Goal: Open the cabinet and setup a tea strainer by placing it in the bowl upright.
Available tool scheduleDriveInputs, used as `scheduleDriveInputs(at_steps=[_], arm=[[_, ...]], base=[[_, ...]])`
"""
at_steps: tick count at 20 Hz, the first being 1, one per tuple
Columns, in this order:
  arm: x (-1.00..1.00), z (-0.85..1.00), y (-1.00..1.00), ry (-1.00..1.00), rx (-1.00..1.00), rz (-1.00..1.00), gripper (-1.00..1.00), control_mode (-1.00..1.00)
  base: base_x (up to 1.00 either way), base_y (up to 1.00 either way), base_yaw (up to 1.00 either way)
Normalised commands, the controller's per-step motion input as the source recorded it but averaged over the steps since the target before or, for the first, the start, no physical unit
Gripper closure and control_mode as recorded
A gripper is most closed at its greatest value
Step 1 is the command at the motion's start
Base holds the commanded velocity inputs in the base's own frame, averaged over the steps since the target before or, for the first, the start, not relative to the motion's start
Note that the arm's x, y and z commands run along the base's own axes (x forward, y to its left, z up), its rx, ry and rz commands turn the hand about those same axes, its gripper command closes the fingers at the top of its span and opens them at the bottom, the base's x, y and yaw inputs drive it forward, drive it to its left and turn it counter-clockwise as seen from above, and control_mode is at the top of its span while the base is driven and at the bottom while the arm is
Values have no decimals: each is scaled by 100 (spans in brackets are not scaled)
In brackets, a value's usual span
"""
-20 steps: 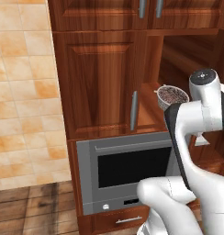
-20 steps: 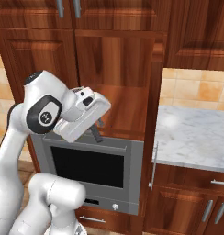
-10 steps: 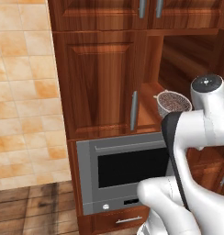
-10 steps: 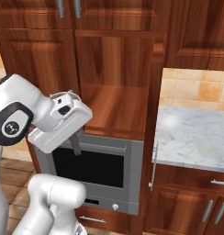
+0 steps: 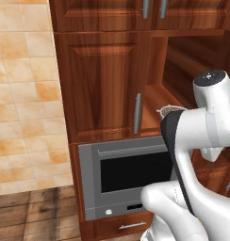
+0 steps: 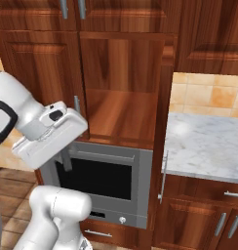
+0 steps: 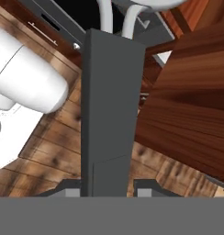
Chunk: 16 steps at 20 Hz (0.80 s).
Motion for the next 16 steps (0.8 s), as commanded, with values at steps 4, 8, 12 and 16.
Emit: scheduleDriveInputs(at_steps=[4, 8, 12, 16], arm=[[-29, 0, 3, 3, 0, 0, 100, -100], [-24, 0, 0, 0, 0, 0, 100, -100], [-15, 0, 1, -5, 0, 1, 100, -100], [-13, 0, 11, -8, -2, 3, 100, -100]], base=[[0, 0, 0], [0, 0, 0], [0, 0, 0], [0, 0, 0]])
